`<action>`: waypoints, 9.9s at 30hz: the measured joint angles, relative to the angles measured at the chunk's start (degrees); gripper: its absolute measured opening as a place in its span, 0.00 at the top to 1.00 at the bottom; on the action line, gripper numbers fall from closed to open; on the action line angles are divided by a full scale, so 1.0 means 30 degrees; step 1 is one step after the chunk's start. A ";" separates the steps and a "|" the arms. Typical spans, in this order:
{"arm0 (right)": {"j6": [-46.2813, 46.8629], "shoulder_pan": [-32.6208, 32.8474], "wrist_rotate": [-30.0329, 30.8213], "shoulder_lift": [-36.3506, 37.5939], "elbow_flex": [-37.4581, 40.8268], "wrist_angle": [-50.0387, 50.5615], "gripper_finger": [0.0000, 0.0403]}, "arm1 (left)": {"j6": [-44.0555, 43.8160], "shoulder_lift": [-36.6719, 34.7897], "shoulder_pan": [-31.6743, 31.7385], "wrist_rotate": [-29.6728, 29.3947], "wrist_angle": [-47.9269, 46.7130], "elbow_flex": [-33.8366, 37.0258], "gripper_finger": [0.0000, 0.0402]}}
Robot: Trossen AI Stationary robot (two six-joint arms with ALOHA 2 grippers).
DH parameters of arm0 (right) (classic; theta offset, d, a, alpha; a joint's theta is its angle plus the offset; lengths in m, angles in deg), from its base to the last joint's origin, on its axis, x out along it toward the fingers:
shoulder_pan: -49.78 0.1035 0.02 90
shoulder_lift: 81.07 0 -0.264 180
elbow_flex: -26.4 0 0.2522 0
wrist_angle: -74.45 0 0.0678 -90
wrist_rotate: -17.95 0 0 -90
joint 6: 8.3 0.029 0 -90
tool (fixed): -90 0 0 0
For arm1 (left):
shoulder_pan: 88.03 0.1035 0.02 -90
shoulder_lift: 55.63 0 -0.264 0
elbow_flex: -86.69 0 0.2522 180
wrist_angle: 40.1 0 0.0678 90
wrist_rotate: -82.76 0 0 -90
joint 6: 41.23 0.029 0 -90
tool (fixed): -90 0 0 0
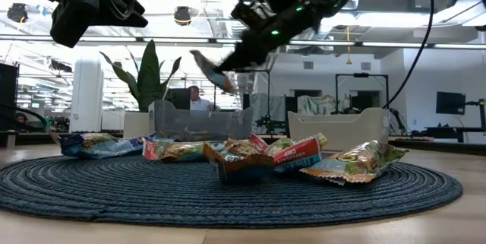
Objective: Pick and place Granola Bars by type
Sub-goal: Put the yellow granola bar into the black bin, then put the blue granola bar into the gray bin
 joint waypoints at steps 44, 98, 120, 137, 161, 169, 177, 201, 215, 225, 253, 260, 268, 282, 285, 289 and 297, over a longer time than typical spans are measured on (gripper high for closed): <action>0.2744 0.1020 0.0233 0.4470 -0.2065 1.1157 0.54 | 0.5387 0.0000 0.0075 -0.3290 0.1431 0.0000 0.69; 0.8516 0.6893 0.9865 2.2588 1.5652 0.3829 0.71 | 1.0371 0.0000 0.7634 1.9760 0.7069 -0.3609 0.62; 0.8207 0.6892 0.9743 2.2575 1.5652 0.3974 0.71 | 0.9427 0.0000 0.8717 2.3528 1.1106 -0.1603 0.49; 0.8167 0.6892 0.9748 2.2574 1.5652 0.3982 0.71 | 0.7286 -0.0015 0.8717 2.4392 1.1016 -0.0474 0.43; 0.8157 0.6892 0.9755 2.2537 1.5652 0.3996 0.71 | 0.8304 -0.0015 0.8965 2.5811 1.3026 0.0261 0.43; 0.7853 0.6892 0.9763 2.2537 1.5652 0.3996 0.71 | 0.8387 -0.0015 0.8965 2.5893 1.3211 0.0270 0.45; 0.7788 0.6892 0.9763 2.2537 1.5652 0.3993 0.71 | 0.9069 -0.0015 0.8965 2.6131 1.3340 0.0270 0.60; 0.7643 0.6892 0.9764 2.2537 1.5651 0.3989 0.71 | 1.1440 0.0007 0.8777 2.6420 1.2169 -0.2268 0.94; 0.7638 0.6892 0.9765 2.2537 1.5652 0.3989 0.71 | 2.0166 0.0007 1.0970 2.0373 1.1828 -0.7892 0.94; 0.7289 0.6892 0.9770 2.2537 1.5652 0.3989 0.71 | 2.7312 0.0007 1.5831 2.0314 1.5071 -0.8357 0.94; 0.6417 0.6802 0.9746 2.1493 1.5674 0.3945 0.71 | 3.3545 0.3315 2.0868 2.9240 3.0995 -0.8313 0.94; 0.6338 0.7030 0.9755 2.1437 1.5660 0.3865 0.71 | 3.2547 0.5021 2.0848 2.8155 3.4219 -0.8349 0.94; 0.6340 0.7536 0.9779 2.1452 1.5660 0.3900 0.71 | 3.2244 0.5020 2.0928 2.9261 3.4199 -0.8322 0.94; 0.5144 0.9007 0.9789 2.1452 1.5660 0.3935 0.71 | 3.3918 0.5013 2.0921 3.0903 3.4379 -0.8320 0.94; 0.4619 0.9265 0.9781 2.1452 1.5660 0.3956 0.71 | 3.3927 0.5013 2.0921 3.0927 3.4644 -0.8320 0.93; 0.4174 0.9398 0.9785 2.1452 1.5660 0.3953 0.71 | 3.3594 0.5013 2.0950 3.0499 3.4884 -0.8320 0.83; 0.3540 0.9355 0.9814 2.1452 1.5660 0.3843 0.71 | 3.2552 0.5013 2.0969 2.8865 3.4709 -0.8320 0.54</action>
